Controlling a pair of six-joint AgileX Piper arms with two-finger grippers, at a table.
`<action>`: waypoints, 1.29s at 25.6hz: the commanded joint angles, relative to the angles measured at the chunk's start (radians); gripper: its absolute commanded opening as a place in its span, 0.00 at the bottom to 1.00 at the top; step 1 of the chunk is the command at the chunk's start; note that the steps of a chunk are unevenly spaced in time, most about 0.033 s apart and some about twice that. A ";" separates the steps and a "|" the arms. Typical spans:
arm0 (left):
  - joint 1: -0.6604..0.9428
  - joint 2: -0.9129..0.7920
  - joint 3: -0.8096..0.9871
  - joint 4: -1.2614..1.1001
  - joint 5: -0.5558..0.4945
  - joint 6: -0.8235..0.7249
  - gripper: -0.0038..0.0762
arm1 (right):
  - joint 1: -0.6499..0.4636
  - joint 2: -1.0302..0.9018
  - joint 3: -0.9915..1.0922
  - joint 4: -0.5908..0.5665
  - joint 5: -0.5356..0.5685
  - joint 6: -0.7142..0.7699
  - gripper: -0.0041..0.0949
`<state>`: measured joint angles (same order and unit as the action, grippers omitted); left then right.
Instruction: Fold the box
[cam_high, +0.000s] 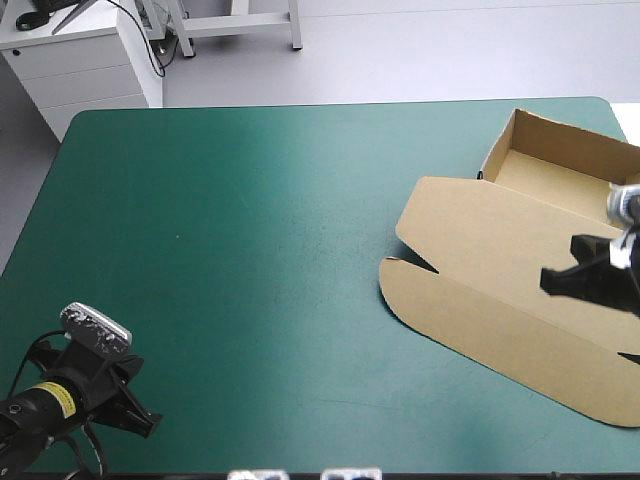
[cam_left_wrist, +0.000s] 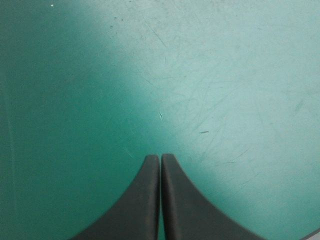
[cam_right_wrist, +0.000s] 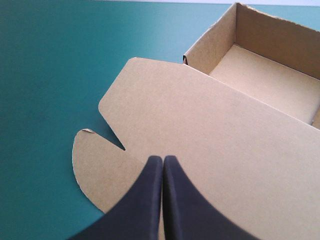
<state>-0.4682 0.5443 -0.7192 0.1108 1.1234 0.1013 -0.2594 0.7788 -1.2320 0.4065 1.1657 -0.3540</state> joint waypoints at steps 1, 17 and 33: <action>-0.002 0.007 -0.022 -0.003 -0.040 -0.014 0.04 | 0.001 -0.186 0.101 0.020 -0.047 -0.007 0.03; -0.002 -0.194 0.139 -0.086 -0.119 0.005 0.04 | 0.063 -0.514 0.591 0.031 -0.069 -0.080 0.02; -0.002 -0.276 0.203 -0.090 -0.105 -0.002 0.04 | 0.198 -0.514 0.720 -0.040 -0.100 -0.094 0.02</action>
<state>-0.4682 0.2589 -0.4924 0.0290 1.0708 0.1089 -0.0651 0.2521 -0.4923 0.3471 1.1335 -0.4412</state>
